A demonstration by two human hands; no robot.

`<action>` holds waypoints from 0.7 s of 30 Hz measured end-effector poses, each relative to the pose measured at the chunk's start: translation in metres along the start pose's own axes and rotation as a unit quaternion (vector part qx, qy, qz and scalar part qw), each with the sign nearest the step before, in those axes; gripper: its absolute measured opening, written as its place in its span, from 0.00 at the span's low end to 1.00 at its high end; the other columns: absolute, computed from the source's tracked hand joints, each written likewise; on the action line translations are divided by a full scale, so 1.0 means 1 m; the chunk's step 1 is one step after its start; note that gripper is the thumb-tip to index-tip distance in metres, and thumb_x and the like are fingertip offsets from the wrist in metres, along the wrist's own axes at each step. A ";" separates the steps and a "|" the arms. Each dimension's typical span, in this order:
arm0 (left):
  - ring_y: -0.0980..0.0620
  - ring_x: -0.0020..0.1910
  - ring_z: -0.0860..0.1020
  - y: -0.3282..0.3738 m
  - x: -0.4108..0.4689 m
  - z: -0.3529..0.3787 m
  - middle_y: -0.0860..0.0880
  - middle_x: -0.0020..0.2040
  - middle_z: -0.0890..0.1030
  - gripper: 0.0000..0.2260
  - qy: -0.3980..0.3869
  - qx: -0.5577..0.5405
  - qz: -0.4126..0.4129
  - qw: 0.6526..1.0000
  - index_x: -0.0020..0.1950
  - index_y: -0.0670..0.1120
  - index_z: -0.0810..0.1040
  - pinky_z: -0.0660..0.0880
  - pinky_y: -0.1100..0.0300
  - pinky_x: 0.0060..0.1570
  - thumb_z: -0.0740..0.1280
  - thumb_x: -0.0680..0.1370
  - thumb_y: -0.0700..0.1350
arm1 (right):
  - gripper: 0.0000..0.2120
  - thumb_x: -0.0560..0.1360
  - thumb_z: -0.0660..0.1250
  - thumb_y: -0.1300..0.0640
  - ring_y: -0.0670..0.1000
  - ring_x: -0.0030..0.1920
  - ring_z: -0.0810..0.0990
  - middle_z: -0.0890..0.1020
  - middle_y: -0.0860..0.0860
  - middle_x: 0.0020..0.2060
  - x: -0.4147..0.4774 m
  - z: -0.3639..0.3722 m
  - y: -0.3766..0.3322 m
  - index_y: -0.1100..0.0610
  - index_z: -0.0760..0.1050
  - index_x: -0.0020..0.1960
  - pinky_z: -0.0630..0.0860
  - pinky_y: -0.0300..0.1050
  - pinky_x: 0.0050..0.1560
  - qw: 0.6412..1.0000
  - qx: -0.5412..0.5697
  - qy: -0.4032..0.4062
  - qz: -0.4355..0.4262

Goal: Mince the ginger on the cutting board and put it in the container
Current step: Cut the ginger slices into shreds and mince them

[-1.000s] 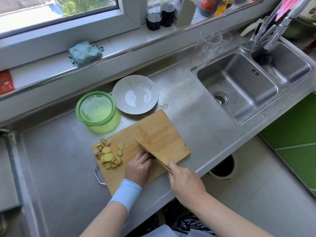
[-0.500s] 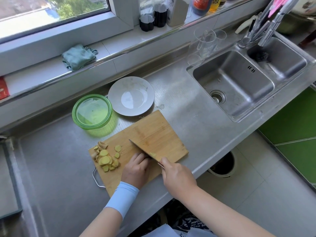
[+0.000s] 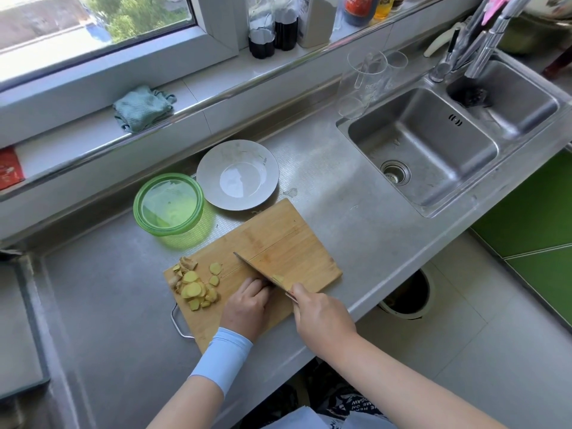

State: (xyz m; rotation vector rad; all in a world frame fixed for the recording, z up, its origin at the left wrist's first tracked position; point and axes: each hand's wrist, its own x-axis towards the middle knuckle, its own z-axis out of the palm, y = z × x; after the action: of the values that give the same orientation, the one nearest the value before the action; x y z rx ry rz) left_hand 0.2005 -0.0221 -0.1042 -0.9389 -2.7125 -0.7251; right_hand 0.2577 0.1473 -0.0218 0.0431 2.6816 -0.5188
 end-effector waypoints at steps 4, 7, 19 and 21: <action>0.45 0.38 0.78 0.000 0.001 0.003 0.46 0.38 0.79 0.10 -0.008 -0.005 -0.029 1.000 0.38 0.42 0.82 0.77 0.53 0.30 0.76 0.63 0.30 | 0.05 0.84 0.54 0.53 0.55 0.35 0.76 0.75 0.48 0.35 -0.004 0.001 -0.001 0.51 0.64 0.58 0.66 0.47 0.34 1.000 0.000 0.007 0.000; 0.46 0.40 0.77 -0.001 0.002 0.003 0.46 0.38 0.80 0.07 0.000 -0.005 -0.023 1.000 0.38 0.43 0.82 0.77 0.54 0.32 0.74 0.66 0.32 | 0.08 0.84 0.55 0.54 0.53 0.34 0.75 0.78 0.49 0.38 -0.008 0.003 -0.001 0.50 0.63 0.63 0.65 0.47 0.32 1.000 -0.003 0.006 0.000; 0.45 0.41 0.79 -0.002 -0.001 0.006 0.46 0.41 0.81 0.09 0.005 -0.005 -0.030 1.000 0.38 0.42 0.83 0.78 0.55 0.31 0.64 0.73 0.37 | 0.09 0.85 0.52 0.53 0.55 0.38 0.79 0.79 0.50 0.38 -0.015 0.001 0.002 0.51 0.66 0.63 0.67 0.47 0.32 0.999 -0.018 -0.021 0.019; 0.45 0.41 0.79 -0.003 -0.003 0.008 0.46 0.41 0.81 0.08 -0.003 -0.007 -0.036 0.999 0.38 0.43 0.82 0.78 0.54 0.31 0.64 0.73 0.37 | 0.05 0.84 0.53 0.52 0.55 0.36 0.79 0.78 0.50 0.37 -0.009 0.002 0.001 0.51 0.65 0.57 0.65 0.47 0.30 1.000 -0.010 -0.023 0.017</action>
State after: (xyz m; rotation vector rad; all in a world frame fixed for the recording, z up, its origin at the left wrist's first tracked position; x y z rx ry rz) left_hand 0.2010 -0.0219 -0.1129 -0.8521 -2.7613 -0.7555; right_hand 0.2671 0.1481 -0.0201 0.0705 2.6356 -0.4763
